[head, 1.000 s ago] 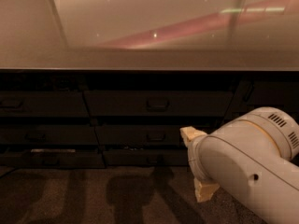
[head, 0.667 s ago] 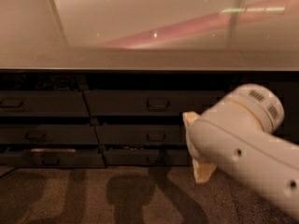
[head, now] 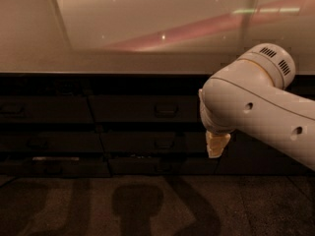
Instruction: Open top drawer
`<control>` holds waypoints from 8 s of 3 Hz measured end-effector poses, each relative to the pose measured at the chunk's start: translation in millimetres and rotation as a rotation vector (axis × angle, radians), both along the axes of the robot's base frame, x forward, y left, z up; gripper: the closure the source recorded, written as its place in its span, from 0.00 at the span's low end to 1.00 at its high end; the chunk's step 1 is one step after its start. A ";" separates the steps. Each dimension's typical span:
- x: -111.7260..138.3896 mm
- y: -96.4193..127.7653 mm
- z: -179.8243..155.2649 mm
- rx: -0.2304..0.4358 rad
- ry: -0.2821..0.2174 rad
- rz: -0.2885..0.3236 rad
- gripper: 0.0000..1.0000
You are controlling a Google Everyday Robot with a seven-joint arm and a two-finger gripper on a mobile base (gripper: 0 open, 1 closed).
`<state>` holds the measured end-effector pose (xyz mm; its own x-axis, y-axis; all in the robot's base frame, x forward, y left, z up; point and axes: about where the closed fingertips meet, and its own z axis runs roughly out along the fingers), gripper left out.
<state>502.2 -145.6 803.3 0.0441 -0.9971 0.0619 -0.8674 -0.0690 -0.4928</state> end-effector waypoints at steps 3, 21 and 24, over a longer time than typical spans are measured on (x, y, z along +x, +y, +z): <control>43.0 -44.3 -73.8 0.185 0.144 -0.023 0.00; 132.7 -103.3 -139.3 0.593 0.406 -0.080 0.00; 153.1 -106.2 -116.0 0.525 0.333 -0.260 0.00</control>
Offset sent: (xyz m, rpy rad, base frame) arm 0.0534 -0.0661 -0.0922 0.2940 0.1934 -0.0496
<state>655.3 -251.8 687.3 -0.2683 -0.8721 -0.4092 -0.9350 0.3380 -0.1073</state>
